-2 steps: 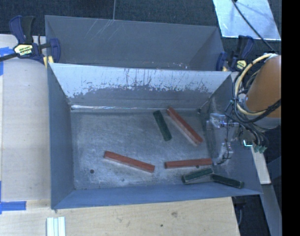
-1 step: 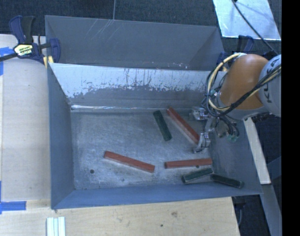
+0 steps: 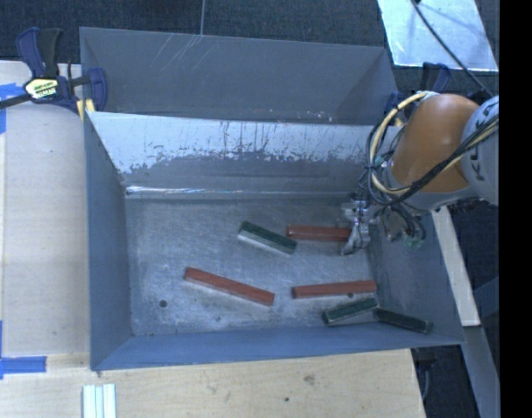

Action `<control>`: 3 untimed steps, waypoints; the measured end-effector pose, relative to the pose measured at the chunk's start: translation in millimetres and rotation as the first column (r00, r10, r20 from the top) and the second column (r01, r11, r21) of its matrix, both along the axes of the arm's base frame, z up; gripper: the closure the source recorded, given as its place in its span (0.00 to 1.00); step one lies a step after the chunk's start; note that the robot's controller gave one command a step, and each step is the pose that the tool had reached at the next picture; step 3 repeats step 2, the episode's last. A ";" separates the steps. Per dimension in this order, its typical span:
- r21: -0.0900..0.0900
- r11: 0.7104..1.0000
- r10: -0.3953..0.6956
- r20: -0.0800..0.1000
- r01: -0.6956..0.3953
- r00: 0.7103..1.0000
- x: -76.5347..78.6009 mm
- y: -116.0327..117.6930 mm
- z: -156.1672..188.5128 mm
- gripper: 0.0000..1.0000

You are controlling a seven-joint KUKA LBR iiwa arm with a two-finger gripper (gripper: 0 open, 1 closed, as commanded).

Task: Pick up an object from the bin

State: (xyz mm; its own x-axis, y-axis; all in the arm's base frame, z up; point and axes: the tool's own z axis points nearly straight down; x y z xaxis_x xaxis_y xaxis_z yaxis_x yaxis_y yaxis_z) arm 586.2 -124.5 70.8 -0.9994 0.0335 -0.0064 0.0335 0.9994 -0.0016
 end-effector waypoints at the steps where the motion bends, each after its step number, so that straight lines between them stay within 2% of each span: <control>1: -0.002 1.000 0.009 0.005 -0.009 1.000 -24.9 -7.5 125.4 1.00; 2: -0.001 1.000 -0.024 0.008 0.024 1.000 0.9 -21.3 293.0 1.00; 3: -0.001 1.000 -0.024 0.008 0.024 1.000 0.9 -21.3 293.0 1.00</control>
Offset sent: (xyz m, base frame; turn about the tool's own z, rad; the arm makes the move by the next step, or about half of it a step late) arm -0.0267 -0.0062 0.1199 -0.0121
